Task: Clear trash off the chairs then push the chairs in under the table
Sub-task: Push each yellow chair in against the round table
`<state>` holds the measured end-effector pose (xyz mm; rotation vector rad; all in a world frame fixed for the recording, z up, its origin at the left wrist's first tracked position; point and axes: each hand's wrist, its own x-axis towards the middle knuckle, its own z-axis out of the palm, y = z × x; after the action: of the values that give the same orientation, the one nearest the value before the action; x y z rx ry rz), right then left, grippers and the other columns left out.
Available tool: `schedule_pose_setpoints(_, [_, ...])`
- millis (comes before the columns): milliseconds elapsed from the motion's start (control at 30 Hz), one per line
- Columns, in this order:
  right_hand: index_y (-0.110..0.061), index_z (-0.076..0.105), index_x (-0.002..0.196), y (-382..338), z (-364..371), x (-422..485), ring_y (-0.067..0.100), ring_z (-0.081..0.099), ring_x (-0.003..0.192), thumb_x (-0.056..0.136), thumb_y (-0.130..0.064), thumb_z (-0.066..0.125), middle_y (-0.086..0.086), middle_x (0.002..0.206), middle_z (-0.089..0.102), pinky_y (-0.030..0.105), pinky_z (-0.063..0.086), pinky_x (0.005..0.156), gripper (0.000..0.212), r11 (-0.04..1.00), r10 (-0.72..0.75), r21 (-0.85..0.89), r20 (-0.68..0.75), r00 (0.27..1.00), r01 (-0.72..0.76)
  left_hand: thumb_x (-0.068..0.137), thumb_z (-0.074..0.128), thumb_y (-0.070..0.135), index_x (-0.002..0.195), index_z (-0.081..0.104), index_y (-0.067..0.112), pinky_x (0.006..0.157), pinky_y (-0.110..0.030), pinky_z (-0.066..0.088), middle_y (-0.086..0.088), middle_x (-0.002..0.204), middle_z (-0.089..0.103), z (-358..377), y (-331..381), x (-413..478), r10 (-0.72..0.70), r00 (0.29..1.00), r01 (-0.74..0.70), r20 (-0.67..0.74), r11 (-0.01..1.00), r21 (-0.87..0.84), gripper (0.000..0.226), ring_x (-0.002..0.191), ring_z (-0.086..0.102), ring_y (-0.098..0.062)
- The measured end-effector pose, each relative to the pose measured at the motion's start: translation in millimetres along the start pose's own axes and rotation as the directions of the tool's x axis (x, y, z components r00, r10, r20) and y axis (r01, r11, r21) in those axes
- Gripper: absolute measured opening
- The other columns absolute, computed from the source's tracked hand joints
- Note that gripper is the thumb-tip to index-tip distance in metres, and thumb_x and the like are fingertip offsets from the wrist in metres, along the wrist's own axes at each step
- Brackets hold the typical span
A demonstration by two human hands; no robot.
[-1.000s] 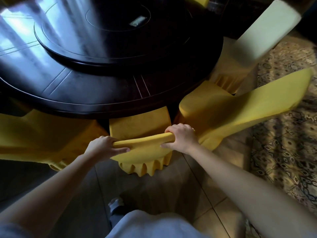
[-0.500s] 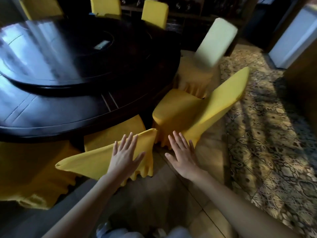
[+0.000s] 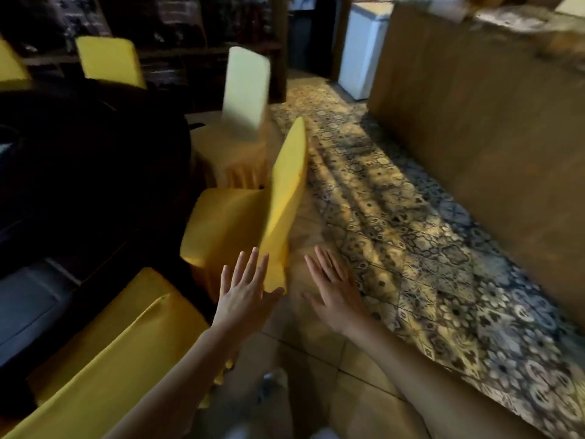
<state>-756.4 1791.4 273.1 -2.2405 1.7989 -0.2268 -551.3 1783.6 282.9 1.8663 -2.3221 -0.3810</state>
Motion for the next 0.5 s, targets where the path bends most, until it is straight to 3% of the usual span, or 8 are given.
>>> schedule_pose_setpoints(167, [-0.032,-0.004,0.15,41,-18,18,0.013,-0.021,0.143,0.095,-0.057,0.028,-0.007,0.158,-0.018,0.045,-0.004,0.116,0.068,0.993,0.121,-0.011,-0.024,0.992,-0.121,0.079,0.008,0.072,0.14,-0.02,0.038,0.11,-0.043,-0.02,0.01,0.15,-0.024,4,28,60,0.129,0.991,-0.129,0.036,0.992,-0.002,0.076,0.137,-0.029,-0.015])
schedule_pose_setpoints(500, [-0.033,-0.013,0.148,104,-73,121,0.009,-0.035,0.136,0.095,-0.057,0.028,-0.013,0.151,-0.033,0.046,-0.011,0.115,0.072,0.977,0.211,-0.029,-0.029,0.977,-0.212,0.092,0.027,0.058,0.148,-0.011,0.031,0.111,-0.043,-0.02,0.004,0.156,-0.019,-24,65,216,0.281,0.959,-0.282,-0.022,0.959,-0.017,0.073,0.139,-0.028,-0.016])
